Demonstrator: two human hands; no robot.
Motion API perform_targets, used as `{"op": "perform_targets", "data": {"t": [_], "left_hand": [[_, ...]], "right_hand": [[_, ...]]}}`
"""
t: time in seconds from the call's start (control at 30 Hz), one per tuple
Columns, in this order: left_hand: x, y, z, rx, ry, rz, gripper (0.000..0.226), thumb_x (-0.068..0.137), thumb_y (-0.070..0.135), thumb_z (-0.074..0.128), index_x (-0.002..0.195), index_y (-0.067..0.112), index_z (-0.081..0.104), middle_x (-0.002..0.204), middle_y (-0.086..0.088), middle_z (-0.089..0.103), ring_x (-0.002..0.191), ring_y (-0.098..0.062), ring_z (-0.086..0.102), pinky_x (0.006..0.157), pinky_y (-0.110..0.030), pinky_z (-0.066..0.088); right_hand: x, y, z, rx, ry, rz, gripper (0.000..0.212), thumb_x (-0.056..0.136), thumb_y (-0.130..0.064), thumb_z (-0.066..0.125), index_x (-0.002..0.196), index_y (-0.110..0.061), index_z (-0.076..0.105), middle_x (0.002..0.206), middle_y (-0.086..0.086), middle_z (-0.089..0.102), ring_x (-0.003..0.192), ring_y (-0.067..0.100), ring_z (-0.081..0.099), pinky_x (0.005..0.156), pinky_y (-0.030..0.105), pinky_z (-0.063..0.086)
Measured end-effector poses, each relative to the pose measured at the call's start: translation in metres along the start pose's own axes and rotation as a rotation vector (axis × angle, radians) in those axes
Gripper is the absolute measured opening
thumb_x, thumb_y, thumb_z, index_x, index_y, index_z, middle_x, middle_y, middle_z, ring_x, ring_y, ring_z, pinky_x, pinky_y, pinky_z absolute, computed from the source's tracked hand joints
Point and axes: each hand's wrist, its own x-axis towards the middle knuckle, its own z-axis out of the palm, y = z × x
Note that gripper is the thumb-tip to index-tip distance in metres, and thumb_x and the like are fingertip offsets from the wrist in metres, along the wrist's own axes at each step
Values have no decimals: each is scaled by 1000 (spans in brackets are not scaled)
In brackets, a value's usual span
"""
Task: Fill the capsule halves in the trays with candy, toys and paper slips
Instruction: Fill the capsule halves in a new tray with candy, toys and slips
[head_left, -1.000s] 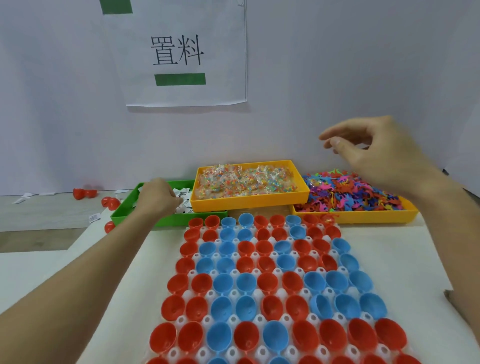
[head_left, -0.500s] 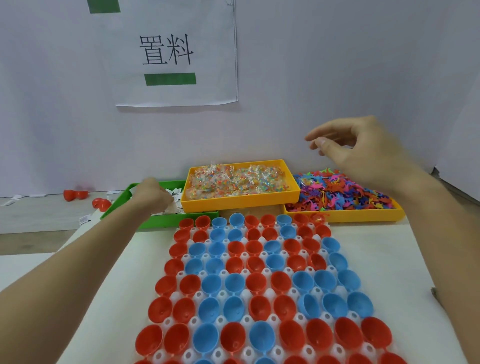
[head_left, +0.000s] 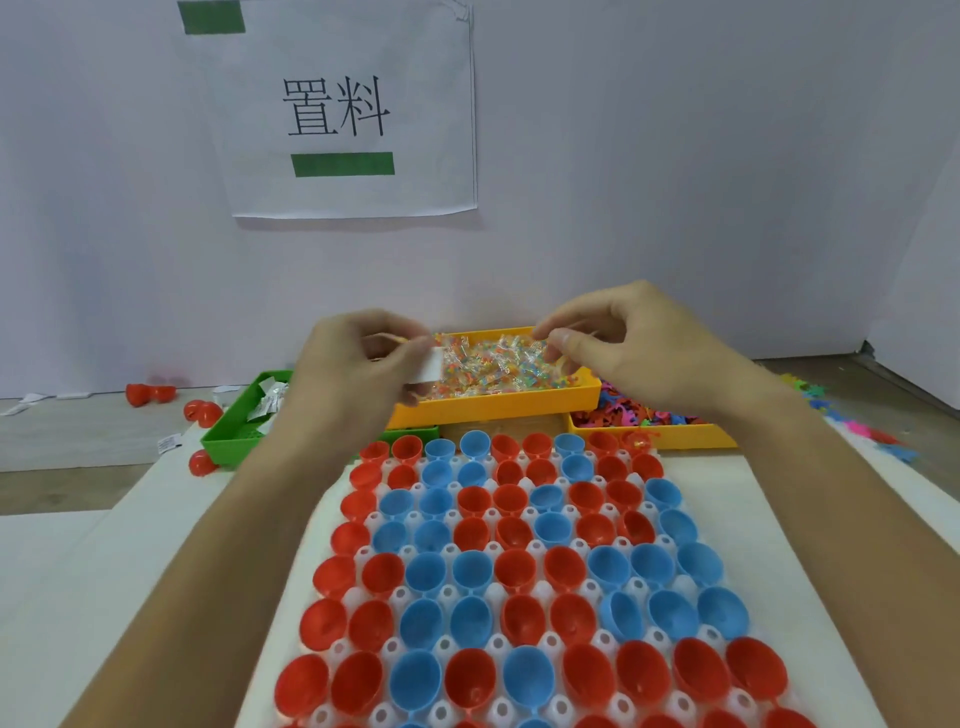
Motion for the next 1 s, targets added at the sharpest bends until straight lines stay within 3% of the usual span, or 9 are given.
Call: {"op": "perform_targets", "data": {"t": [0.07, 0.2, 0.47, 0.6, 0.83, 1.0], "left_hand": [[-10, 15, 16, -49, -89, 59, 2, 91, 16, 69, 89, 15, 69, 69, -1, 73, 56, -12, 68, 58, -22, 58], [-19, 25, 34, -39, -122, 136, 14, 86, 26, 74, 89, 15, 67, 68, -2, 73, 53, -17, 68, 59, -31, 58], [-16, 26, 30, -67, -167, 146, 20, 81, 35, 73, 92, 18, 68, 72, -1, 75, 61, -16, 71, 64, -29, 61], [-14, 27, 26, -54, -247, 138, 13, 83, 19, 77, 93, 14, 70, 72, -2, 75, 65, -13, 72, 62, -20, 57], [-12, 26, 24, -32, -238, 123, 4, 88, 12, 71, 89, 9, 72, 66, -2, 72, 62, -10, 68, 61, -19, 56], [-12, 26, 23, 39, -278, 124, 2, 87, 15, 72, 88, 13, 72, 67, 1, 72, 61, -8, 67, 62, -19, 57]], "right_hand": [[-2, -6, 8, 118, -90, -2, 19, 100, -28, 56, 107, -23, 73, 88, -7, 76, 81, 8, 73, 71, 20, 56], [-6, -11, 9, 270, -172, -24, 23, 96, -34, 60, 109, -20, 74, 91, -3, 77, 84, 13, 74, 68, 19, 56], [-5, -7, 6, 340, -158, -17, 21, 87, -27, 72, 102, -12, 75, 86, 3, 77, 80, 13, 73, 67, 18, 55], [-3, -6, 6, 438, -100, 4, 14, 91, -17, 69, 101, -7, 73, 89, 11, 76, 79, 18, 71, 74, 26, 59], [-5, -10, 7, 305, -62, -62, 9, 90, -24, 71, 96, -17, 73, 86, 0, 77, 84, 13, 73, 73, 24, 59], [-4, -9, 6, 273, -53, -78, 9, 89, -19, 73, 95, -13, 74, 82, -1, 77, 78, 12, 74, 70, 19, 57]]}}
